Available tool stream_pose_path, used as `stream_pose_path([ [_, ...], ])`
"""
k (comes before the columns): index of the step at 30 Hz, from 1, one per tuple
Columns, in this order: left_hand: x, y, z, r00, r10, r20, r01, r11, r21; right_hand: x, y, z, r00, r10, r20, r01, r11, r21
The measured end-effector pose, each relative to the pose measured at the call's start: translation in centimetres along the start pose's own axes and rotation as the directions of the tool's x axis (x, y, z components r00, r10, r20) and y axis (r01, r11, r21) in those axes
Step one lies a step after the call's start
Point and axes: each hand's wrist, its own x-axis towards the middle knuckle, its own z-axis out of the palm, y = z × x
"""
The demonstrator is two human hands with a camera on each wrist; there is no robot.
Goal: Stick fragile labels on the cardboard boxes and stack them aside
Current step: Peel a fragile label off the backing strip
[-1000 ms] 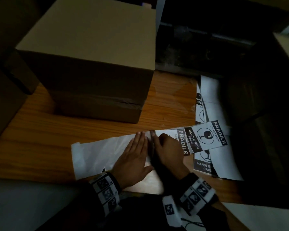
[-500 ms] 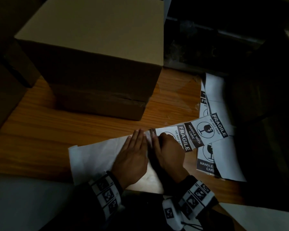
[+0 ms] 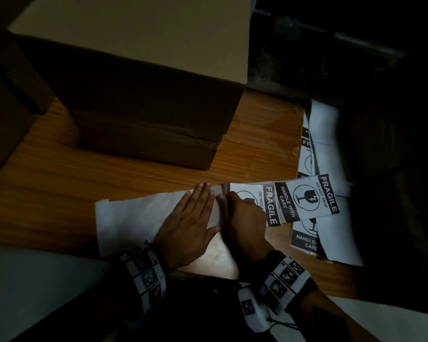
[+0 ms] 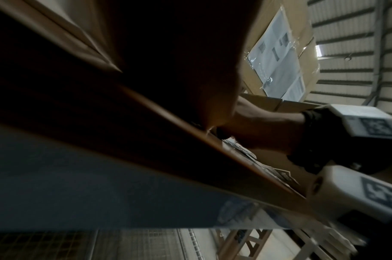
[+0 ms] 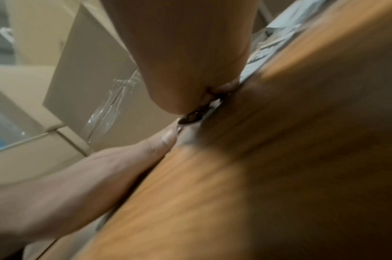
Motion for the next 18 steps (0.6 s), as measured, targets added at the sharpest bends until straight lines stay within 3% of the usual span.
stream_pose_path([
  [7,0.0,-0.1,0.1,0.999,0.008,-0.034,-0.008,1.0,0.008,0.4,1.1,0.7,0.999,0.053,-0.015,-0.051,0.994,0.098],
  [12,0.0,-0.2,0.0,0.999,0.016,-0.046,-0.015,1.0,0.01,1.1,1.7,0.3,0.996,0.081,0.031,-0.087,0.952,0.293],
  [15,0.0,-0.2,0.0,0.998,0.028,-0.055,-0.028,1.0,0.004,1.4,2.3,-1.4,0.978,0.114,0.176,-0.191,0.833,0.519],
  [18,0.0,-0.3,0.0,0.998,0.034,-0.048,-0.034,0.999,0.006,1.6,2.9,-3.8,0.92,0.13,0.371,-0.376,0.568,0.732],
])
